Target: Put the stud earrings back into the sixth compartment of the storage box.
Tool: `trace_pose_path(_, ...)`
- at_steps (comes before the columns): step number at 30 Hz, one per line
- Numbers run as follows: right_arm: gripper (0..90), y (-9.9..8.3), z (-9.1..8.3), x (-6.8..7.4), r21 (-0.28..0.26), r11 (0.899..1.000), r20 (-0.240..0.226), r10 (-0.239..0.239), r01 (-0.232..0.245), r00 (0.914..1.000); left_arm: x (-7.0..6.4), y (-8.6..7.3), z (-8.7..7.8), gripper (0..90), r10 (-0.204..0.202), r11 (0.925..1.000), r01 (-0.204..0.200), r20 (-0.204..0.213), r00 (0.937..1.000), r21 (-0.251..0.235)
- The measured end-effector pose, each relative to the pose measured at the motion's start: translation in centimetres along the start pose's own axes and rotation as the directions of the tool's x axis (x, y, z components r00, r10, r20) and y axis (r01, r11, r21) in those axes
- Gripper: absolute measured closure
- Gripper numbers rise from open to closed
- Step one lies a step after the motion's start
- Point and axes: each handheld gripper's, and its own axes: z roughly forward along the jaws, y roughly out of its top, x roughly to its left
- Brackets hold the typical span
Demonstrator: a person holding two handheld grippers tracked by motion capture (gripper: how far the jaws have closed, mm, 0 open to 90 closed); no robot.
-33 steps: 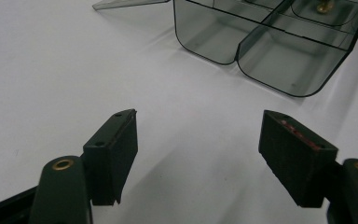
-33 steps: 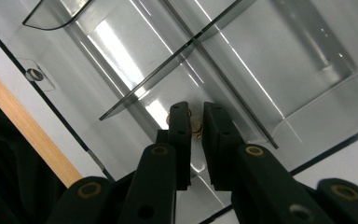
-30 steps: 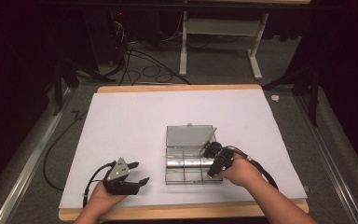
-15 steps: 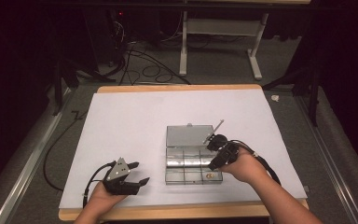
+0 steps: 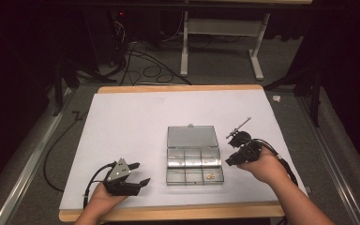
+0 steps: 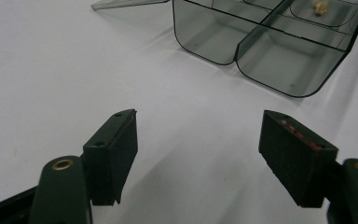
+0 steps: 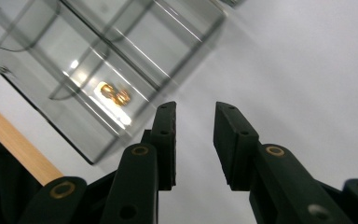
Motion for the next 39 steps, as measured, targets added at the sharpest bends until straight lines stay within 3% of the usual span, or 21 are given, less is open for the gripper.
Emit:
trace_pose_path(9, 67.9, -3.1, 0.7, -2.3, -0.038, 0.997, 0.047, 0.068, -0.067, 0.9966, 0.1, 0.0, 0.0, 28.8, -0.005, 1.0000, 0.005, 0.000, 1.0000, -0.002)
trace_pose_path(13, 64.0, -5.1, 1.6, -2.9, -0.130, 0.986, 0.048, 0.111, -0.104, 0.9927, 0.1, 0.0, 0.0, 28.7, -0.007, 1.0000, 0.007, 0.000, 1.0000, -0.006)
trace_pose_path(16, 61.4, -6.7, 2.3, -3.1, -0.217, 0.968, 0.042, 0.136, -0.124, 0.9898, 0.2, 0.0, -0.1, 28.8, -0.012, 0.9999, 0.012, 0.004, 0.9999, -0.008)
trace_pose_path(18, 58.1, -7.7, 2.8, -2.9, -0.281, 0.951, 0.046, 0.147, -0.128, 0.9881, 0.2, -0.1, -0.1, 28.7, -0.016, 0.9998, 0.016, 0.004, 0.9999, -0.015)
trace_pose_path(20, 55.2, -8.6, 3.2, -2.6, -0.358, 0.926, 0.058, 0.147, -0.117, 0.9874, 0.2, -0.1, -0.1, 28.7, -0.018, 0.9997, 0.018, 0.003, 0.9998, -0.019)
trace_pose_path(21, 53.2, -9.4, 3.5, -2.2, -0.437, 0.892, 0.064, 0.156, -0.113, 0.9856, 0.2, -0.1, -0.2, 28.8, -0.019, 0.9996, 0.019, 0.003, 0.9998, -0.019)
trace_pose_path(22, 53.2, -9.4, 3.5, -2.2, -0.437, 0.892, 0.064, 0.156, -0.113, 0.9856, 0.2, -0.1, -0.2, 28.8, -0.019, 0.9996, 0.019, 0.004, 0.9998, -0.019)
trace_pose_path(23, 52.5, -9.9, 3.6, -2.0, -0.482, 0.869, 0.072, 0.168, -0.113, 0.9831, 0.3, -0.1, -0.2, 28.7, -0.019, 0.9996, 0.019, 0.004, 0.9998, -0.021)
trace_pose_path(24, 51.9, -10.6, 3.8, -1.7, -0.541, 0.833, 0.077, 0.184, -0.114, 0.9799, 0.3, -0.1, -0.2, 28.7, -0.021, 0.9996, 0.021, 0.004, 0.9998, -0.020)
trace_pose_path(25, 52.3, -11.4, 4.1, -1.6, -0.580, 0.808, 0.077, 0.184, -0.106, 0.9799, 0.3, -0.1, -0.2, 28.7, -0.025, 0.9995, 0.025, 0.002, 0.9997, -0.020)
trace_pose_path(27, 42.2, -11.6, 3.9, -1.9, -0.553, 0.827, 0.112, 0.193, -0.100, 0.9749, 0.3, -0.1, -0.2, 28.7, -0.029, 0.9993, 0.029, 0.000, 0.9996, -0.022)
trace_pose_path(28, 42.7, -11.8, 3.8, -1.9, -0.558, 0.825, 0.142, 0.195, -0.084, 0.9705, 0.4, -0.1, -0.3, 28.6, -0.036, 0.9989, 0.036, -0.001, 0.9994, -0.032)
trace_pose_path(29, 42.4, -12.3, 3.9, -2.2, -0.584, 0.808, 0.160, 0.204, -0.074, 0.9658, 0.4, -0.1, -0.3, 28.6, -0.042, 0.9985, 0.042, -0.001, 0.9991, -0.035)
trace_pose_path(32, 39.8, -12.7, 4.3, -3.1, -0.610, 0.777, 0.088, 0.260, -0.154, 0.9617, 0.6, -0.2, -0.3, 28.6, -0.070, 0.9967, 0.070, -0.010, 0.9975, -0.042)
trace_pose_path(33, 39.8, -12.7, 4.1, -3.2, -0.627, 0.761, 0.081, 0.276, -0.167, 0.9576, 0.6, -0.1, -0.3, 28.6, -0.072, 0.9967, 0.071, -0.015, 0.9973, -0.039)
trace_pose_path(35, 39.7, -12.8, 3.8, -3.4, -0.648, 0.744, 0.084, 0.280, -0.161, 0.9565, 0.5, -0.1, -0.2, 28.6, -0.063, 0.9975, 0.062, -0.026, 0.9977, -0.033)
trace_pose_path(36, 39.7, -12.9, 3.8, -3.5, -0.651, 0.742, 0.084, 0.279, -0.159, 0.9567, 0.4, -0.1, -0.2, 28.6, -0.060, 0.9978, 0.060, -0.029, 0.9978, -0.027)
trace_pose_path(39, 39.9, -13.0, 3.8, -3.4, -0.646, 0.747, 0.085, 0.273, -0.156, 0.9583, 0.5, -0.1, -0.3, 28.6, -0.063, 0.9975, 0.062, -0.031, 0.9975, -0.033)
